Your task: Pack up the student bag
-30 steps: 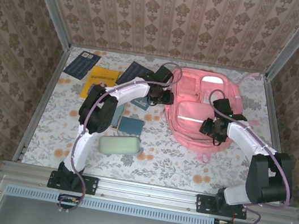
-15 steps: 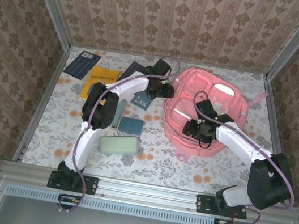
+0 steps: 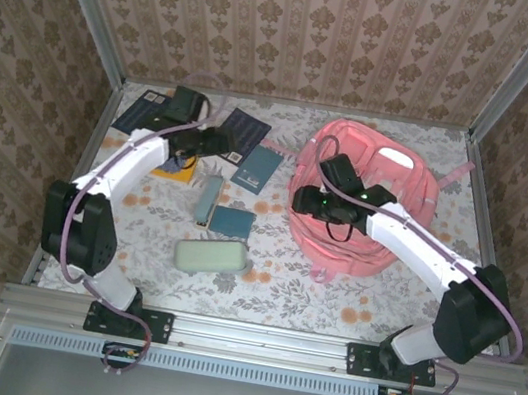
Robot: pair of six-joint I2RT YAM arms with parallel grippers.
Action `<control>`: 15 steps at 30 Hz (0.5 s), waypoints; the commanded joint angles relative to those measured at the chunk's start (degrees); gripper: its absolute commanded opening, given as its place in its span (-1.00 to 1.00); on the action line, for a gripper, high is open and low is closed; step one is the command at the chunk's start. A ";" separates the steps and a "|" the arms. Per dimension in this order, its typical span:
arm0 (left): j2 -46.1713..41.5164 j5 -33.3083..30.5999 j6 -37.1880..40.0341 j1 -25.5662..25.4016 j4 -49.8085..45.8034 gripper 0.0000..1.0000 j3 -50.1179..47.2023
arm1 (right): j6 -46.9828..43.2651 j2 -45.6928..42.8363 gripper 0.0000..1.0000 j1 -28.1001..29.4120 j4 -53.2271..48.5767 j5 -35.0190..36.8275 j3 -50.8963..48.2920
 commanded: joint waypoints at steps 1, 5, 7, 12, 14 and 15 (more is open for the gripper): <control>0.01 0.01 3.07 5.28 0.69 0.57 -2.94 | 0.40 3.28 0.22 2.16 1.76 0.61 3.82; 4.05 1.72 5.59 11.10 2.13 0.51 -1.98 | 0.40 7.04 0.22 4.47 1.50 0.43 8.29; 7.50 2.31 6.94 13.13 2.44 0.46 -0.17 | 0.84 8.73 0.23 5.65 0.94 0.41 10.68; 16.30 3.16 8.02 17.27 2.21 0.32 5.51 | 0.69 11.42 0.23 8.32 0.82 0.48 14.04; 19.50 2.32 8.17 18.82 1.29 0.32 7.84 | 0.88 12.51 0.23 8.93 0.44 0.41 15.19; 20.67 2.13 8.33 19.47 1.17 0.32 8.81 | 0.97 13.01 0.23 9.20 0.33 0.38 15.74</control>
